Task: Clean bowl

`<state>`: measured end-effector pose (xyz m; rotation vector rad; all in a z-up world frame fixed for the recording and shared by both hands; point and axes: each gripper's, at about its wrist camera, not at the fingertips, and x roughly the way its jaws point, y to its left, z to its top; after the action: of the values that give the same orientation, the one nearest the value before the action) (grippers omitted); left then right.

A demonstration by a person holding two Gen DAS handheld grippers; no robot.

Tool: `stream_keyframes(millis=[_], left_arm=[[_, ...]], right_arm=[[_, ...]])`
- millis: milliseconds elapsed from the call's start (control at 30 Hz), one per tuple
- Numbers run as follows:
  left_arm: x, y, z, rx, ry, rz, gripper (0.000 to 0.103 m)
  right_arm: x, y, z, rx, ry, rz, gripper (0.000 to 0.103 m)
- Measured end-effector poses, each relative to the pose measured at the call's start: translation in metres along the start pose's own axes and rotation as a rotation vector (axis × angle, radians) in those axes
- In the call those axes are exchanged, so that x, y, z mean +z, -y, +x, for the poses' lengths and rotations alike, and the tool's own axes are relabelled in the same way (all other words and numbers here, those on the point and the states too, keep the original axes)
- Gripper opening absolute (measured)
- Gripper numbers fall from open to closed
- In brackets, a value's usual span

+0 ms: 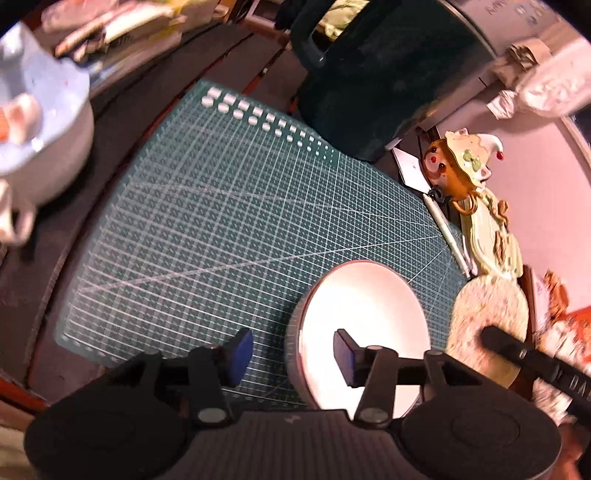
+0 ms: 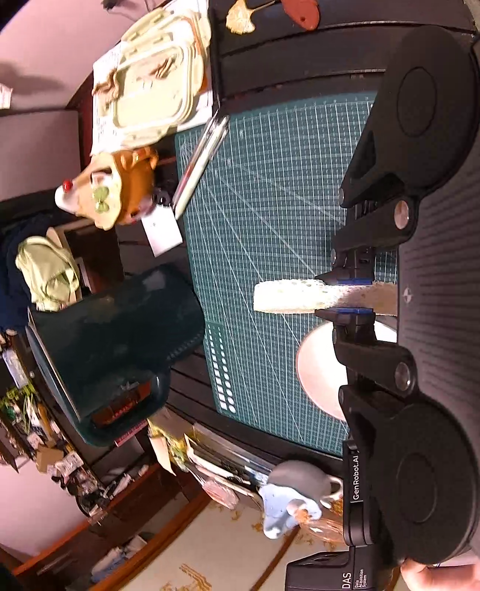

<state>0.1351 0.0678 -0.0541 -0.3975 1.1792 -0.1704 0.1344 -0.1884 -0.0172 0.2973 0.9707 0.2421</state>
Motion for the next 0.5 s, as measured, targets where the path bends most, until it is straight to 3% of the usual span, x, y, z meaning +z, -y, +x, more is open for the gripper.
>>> stream_keyframes(millis=[67,133,200,300,400,500], left_arm=[[-0.003,0.005,-0.006,0.02,0.025,0.052,0.065],[-0.008,0.013,-0.013,0.032,0.05,0.115,0.072],[-0.014,0.023,-0.02,0.039,0.075,0.196,0.072],[-0.019,0.037,-0.024,-0.007,0.035,0.302,0.073],[-0.02,0.042,-0.024,-0.034,0.01,0.342,0.073],[-0.021,0.043,-0.03,-0.03,0.05,0.378,0.073]], right_arm=[[0.0,0.001,-0.003,-0.004,0.013,-0.004,0.009],[0.0,0.006,-0.006,0.007,0.02,0.005,0.01],[0.001,0.01,-0.006,0.011,0.022,0.016,0.01],[0.002,0.015,-0.006,0.017,0.021,0.035,0.01],[0.003,0.018,-0.006,0.023,0.021,0.047,0.01],[0.002,0.018,-0.007,0.022,0.026,0.052,0.01]])
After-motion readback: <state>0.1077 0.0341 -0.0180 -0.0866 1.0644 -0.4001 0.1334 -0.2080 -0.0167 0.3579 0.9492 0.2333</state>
